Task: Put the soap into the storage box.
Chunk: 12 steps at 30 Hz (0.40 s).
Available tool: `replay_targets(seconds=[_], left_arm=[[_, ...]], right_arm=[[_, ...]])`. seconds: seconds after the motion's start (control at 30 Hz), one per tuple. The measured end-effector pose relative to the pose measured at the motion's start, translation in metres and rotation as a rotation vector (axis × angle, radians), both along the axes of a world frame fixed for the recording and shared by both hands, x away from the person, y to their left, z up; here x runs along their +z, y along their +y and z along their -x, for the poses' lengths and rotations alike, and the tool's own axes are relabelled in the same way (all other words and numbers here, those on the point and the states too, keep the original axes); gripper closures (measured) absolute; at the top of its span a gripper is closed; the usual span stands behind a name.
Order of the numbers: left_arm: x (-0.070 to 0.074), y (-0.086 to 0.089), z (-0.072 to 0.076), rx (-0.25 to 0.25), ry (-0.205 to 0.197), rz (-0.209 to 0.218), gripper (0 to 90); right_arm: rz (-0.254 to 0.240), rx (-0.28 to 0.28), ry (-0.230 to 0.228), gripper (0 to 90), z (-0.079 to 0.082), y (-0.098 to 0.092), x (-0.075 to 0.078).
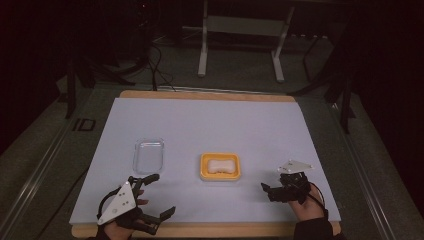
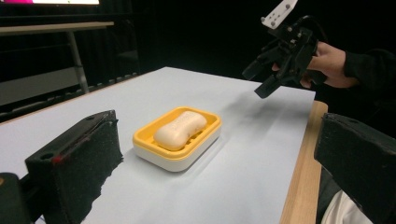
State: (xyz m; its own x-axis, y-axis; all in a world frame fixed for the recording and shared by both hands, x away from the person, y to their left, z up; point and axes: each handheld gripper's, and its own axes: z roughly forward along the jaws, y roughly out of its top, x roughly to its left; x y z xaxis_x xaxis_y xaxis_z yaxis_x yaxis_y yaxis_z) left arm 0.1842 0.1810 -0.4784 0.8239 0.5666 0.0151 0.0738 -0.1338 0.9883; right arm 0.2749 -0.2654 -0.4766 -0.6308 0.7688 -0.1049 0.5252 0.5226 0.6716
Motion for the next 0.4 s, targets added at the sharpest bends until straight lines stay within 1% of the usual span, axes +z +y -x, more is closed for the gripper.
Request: replay_targets(seconds=[0.17, 0.23, 0.4], left_arm=[[0.0000, -0.0001, 0.0002, -0.001, 0.001, -0.003, 0.7], [0.0001, -0.0001, 0.0003, 0.002, 0.002, -0.004, 0.8], [-0.0002, -0.0007, -0.0002, 0.004, 0.004, -0.010, 0.8]], right_arm=[[-0.004, -0.006, -0.010, 13.0, -0.0015, -0.0001, -0.0011], [-0.016, -0.002, -0.006, 13.2, -0.0029, 0.0005, -0.0024], [-0.017, 0.008, -0.009, 13.2, -0.0036, 0.0015, -0.0032]])
